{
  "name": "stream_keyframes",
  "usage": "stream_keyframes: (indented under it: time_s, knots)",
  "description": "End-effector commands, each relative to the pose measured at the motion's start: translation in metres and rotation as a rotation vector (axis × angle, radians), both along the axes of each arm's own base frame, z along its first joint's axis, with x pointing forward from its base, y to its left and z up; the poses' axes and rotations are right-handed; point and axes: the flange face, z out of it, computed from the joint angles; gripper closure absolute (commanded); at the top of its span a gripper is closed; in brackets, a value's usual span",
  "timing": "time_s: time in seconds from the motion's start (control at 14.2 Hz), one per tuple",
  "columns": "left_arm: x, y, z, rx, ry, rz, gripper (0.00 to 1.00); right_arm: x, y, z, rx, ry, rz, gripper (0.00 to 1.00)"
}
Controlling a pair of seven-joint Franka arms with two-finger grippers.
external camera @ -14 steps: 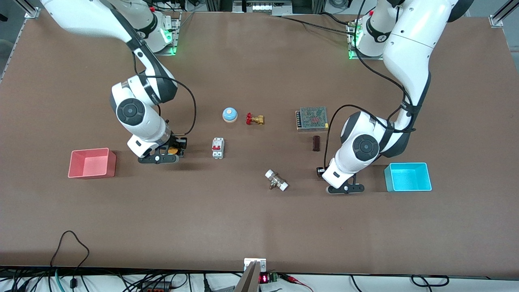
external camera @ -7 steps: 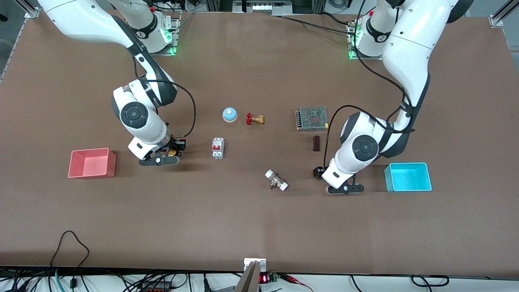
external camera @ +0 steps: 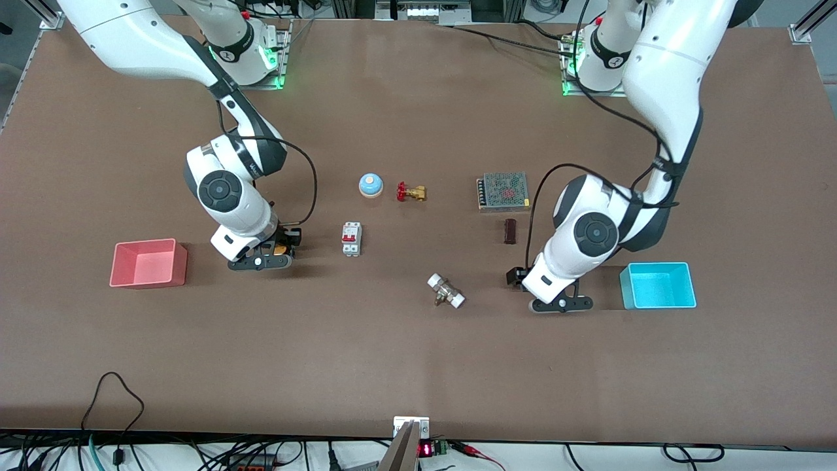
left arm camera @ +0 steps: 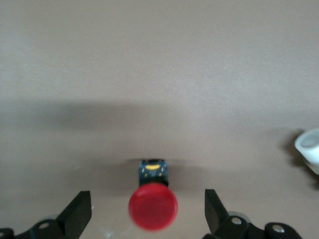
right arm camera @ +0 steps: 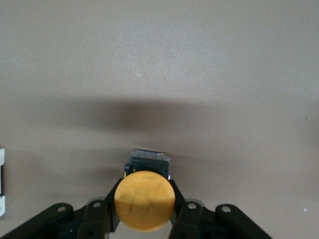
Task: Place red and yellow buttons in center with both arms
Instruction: 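Lower both buttons onto the table and open both grippers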
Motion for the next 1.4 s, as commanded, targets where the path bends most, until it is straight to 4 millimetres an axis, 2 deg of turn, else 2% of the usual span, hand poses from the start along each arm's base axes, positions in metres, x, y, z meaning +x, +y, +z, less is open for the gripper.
stream_keyframes:
  time_s: [0.0, 0.07, 0.21, 0.28, 0.35, 0.42, 0.56, 0.7, 0.77, 0.84, 0.98, 1.05, 1.12, 1.33]
  knots:
    - [-0.009, 0.013, 0.058, 0.048, 0.039, -0.065, 0.00, 0.001, -0.001, -0.001, -0.007, -0.014, -0.003, 0.69]
    - [-0.013, 0.020, 0.078, 0.061, 0.067, -0.102, 0.00, 0.001, -0.001, -0.001, -0.007, -0.014, -0.003, 0.61]
    - [-0.014, 0.046, 0.114, 0.068, 0.072, -0.156, 0.00, 0.002, -0.002, -0.001, -0.006, -0.014, -0.005, 0.33]
    - [-0.013, 0.063, 0.131, 0.069, 0.072, -0.174, 0.00, 0.002, -0.002, -0.002, -0.005, -0.013, -0.005, 0.27]
    - [-0.014, 0.078, 0.146, 0.071, 0.073, -0.197, 0.00, 0.003, -0.002, -0.001, -0.005, -0.015, -0.007, 0.10]
    - [-0.014, 0.095, 0.162, 0.071, 0.073, -0.221, 0.00, 0.003, -0.002, 0.000, -0.004, -0.016, -0.008, 0.00]
    - [-0.019, 0.129, 0.200, 0.074, 0.097, -0.239, 0.00, 0.012, -0.001, 0.016, 0.008, -0.040, -0.012, 0.00]
    - [-0.027, 0.156, 0.236, 0.071, 0.134, -0.196, 0.00, 0.022, -0.003, 0.047, 0.001, -0.058, -0.032, 0.00]
    - [-0.033, 0.161, 0.250, 0.075, 0.156, -0.189, 0.00, 0.028, -0.004, 0.068, 0.011, -0.057, -0.062, 0.00]
    - [-0.036, 0.162, 0.256, 0.086, 0.176, -0.172, 0.00, 0.032, -0.005, 0.093, 0.040, -0.047, -0.110, 0.00]
    - [-0.030, 0.172, 0.269, 0.061, 0.133, -0.162, 0.00, 0.039, -0.009, 0.157, 0.113, -0.033, -0.190, 0.00]
    - [-0.022, 0.178, 0.296, 0.038, 0.075, -0.143, 0.00, 0.042, -0.020, 0.188, 0.113, -0.041, -0.214, 0.00]
    - [-0.016, 0.181, 0.314, 0.053, 0.035, -0.133, 0.00, 0.043, -0.030, 0.209, 0.106, -0.043, -0.223, 0.00]
    - [-0.013, 0.194, 0.319, 0.112, 0.022, -0.128, 0.00, 0.036, -0.067, 0.270, 0.070, -0.101, -0.096, 0.00]
